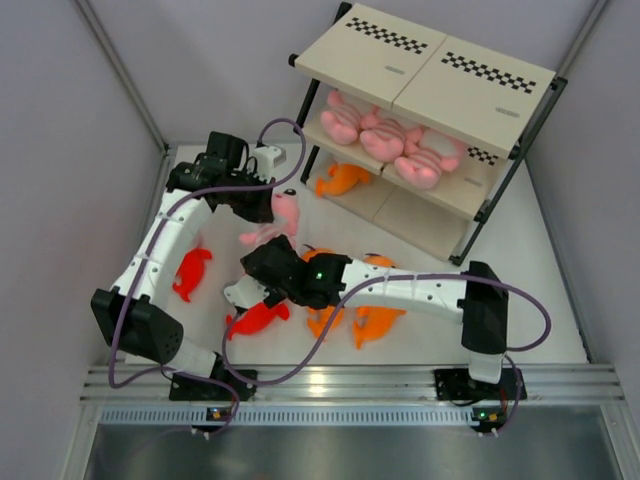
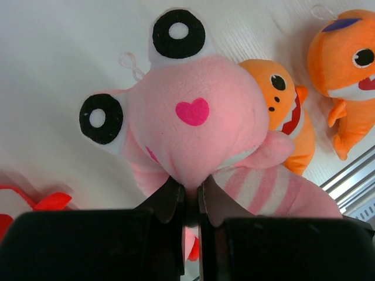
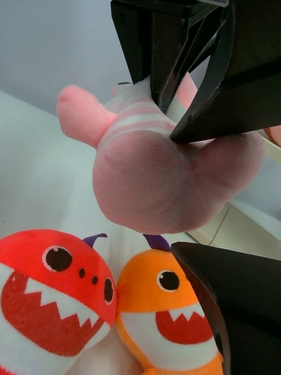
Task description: Place and organize the stuffed toys onto the shelf
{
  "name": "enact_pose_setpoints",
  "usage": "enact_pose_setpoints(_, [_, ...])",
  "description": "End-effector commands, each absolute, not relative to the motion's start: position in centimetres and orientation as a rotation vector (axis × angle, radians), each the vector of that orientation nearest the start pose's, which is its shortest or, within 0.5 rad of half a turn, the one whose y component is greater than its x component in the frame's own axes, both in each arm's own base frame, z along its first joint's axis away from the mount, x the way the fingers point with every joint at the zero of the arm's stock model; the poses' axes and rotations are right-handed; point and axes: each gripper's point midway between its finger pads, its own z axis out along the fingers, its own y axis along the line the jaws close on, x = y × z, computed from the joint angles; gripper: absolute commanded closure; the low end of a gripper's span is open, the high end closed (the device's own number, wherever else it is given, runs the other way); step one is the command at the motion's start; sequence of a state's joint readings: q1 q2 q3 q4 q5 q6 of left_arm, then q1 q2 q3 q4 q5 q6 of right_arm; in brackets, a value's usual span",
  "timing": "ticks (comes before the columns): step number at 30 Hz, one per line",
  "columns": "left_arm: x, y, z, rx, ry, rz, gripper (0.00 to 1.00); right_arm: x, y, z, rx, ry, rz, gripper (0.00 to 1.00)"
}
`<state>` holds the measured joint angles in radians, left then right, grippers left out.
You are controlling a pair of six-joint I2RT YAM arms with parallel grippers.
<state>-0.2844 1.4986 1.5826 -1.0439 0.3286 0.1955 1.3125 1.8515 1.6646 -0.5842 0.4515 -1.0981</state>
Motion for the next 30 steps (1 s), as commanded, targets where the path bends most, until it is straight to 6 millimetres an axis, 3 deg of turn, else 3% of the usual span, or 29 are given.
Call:
enact_pose_setpoints(1, [31.0, -15.6, 24.6, 0.740, 2.375, -0.544, 1.00, 25.0, 44.9, 24.1, -1.924, 1.012, -0.491, 0.32])
enact_pose_setpoints(2, [30.9, -15.7, 24.6, 0.742, 2.376, -0.552, 1.00, 25.5, 44.8, 24.0, -1.919, 1.016, -0.510, 0.34])
enact_pose_setpoints(4, [30.7, -15.7, 24.5, 0.743, 2.378, -0.557, 1.00, 26.3, 44.6, 23.8, -1.907, 1.030, -0.547, 0.55])
enact_pose_setpoints(5, [30.7, -15.7, 24.4, 0.746, 2.378, -0.560, 1.00, 26.9, 44.4, 23.8, -1.885, 1.052, -0.549, 0.84])
enact_pose_setpoints(6, [30.7, -15.7, 24.5, 0.744, 2.376, -0.558, 1.00, 27.2, 44.3, 23.9, -1.874, 1.065, -0.544, 0.97])
enact_pose_setpoints(7, [30.7, -15.7, 24.5, 0.747, 2.375, -0.557, 1.00, 27.3, 44.1, 24.0, -1.868, 1.078, -0.538, 1.00])
enact_pose_setpoints(10, [30.9, -15.6, 24.6, 0.750, 2.370, -0.541, 0.98, 27.0, 43.1, 24.5, -1.858, 1.123, -0.508, 1.00])
enact_pose_setpoints(11, [31.0, -15.4, 24.5, 0.746, 2.374, -0.531, 0.91, 26.6, 42.2, 24.9, -1.846, 1.162, -0.483, 1.00])
enact_pose_setpoints(12, [31.1, -15.4, 24.4, 0.748, 2.377, -0.525, 0.82, 26.2, 41.8, 25.0, -1.844, 1.181, -0.462, 1.00])
enact_pose_setpoints(13, [31.2, -15.4, 24.3, 0.746, 2.380, -0.524, 0.60, 25.8, 41.4, 25.0, -1.844, 1.200, -0.437, 1.00])
enact_pose_setpoints(14, [31.2, -15.4, 24.5, 0.745, 2.376, -0.522, 0.47, 25.2, 39.9, 25.0, -1.845, 1.248, -0.415, 1.00])
enact_pose_setpoints(16, [31.6, -15.2, 24.7, 0.740, 2.372, -0.497, 0.32, 24.2, 38.3, 24.8, -1.861, 1.297, -0.381, 1.00])
enact_pose_setpoints(18, [32.1, -14.9, 25.3, 0.733, 2.357, -0.463, 0.15, 22.8, 35.4, 24.4, -1.891, 1.388, -0.354, 1.00])
enact_pose_setpoints(21, [33.1, -14.0, 25.6, 0.713, 2.356, -0.380, 0.12, 20.9, 32.3, 25.0, -1.875, 1.501, -0.297, 1.00])
enact_pose_setpoints(24, [33.7, -13.5, 25.4, 0.706, 2.361, -0.332, 0.12, 19.4, 27.8, 25.5, -1.881, 1.640, -0.332, 1.00])
enact_pose_setpoints(28, [33.9, -13.7, 25.2, 0.711, 2.368, -0.346, 0.12, 18.6, 23.6, 27.2, -1.760, 1.820, -0.420, 1.00])
enact_pose_setpoints(30, [34.0, -13.8, 25.2, 0.715, 2.365, -0.346, 0.12, 18.5, 22.5, 28.1, -1.717, 1.868, -0.457, 1.00])
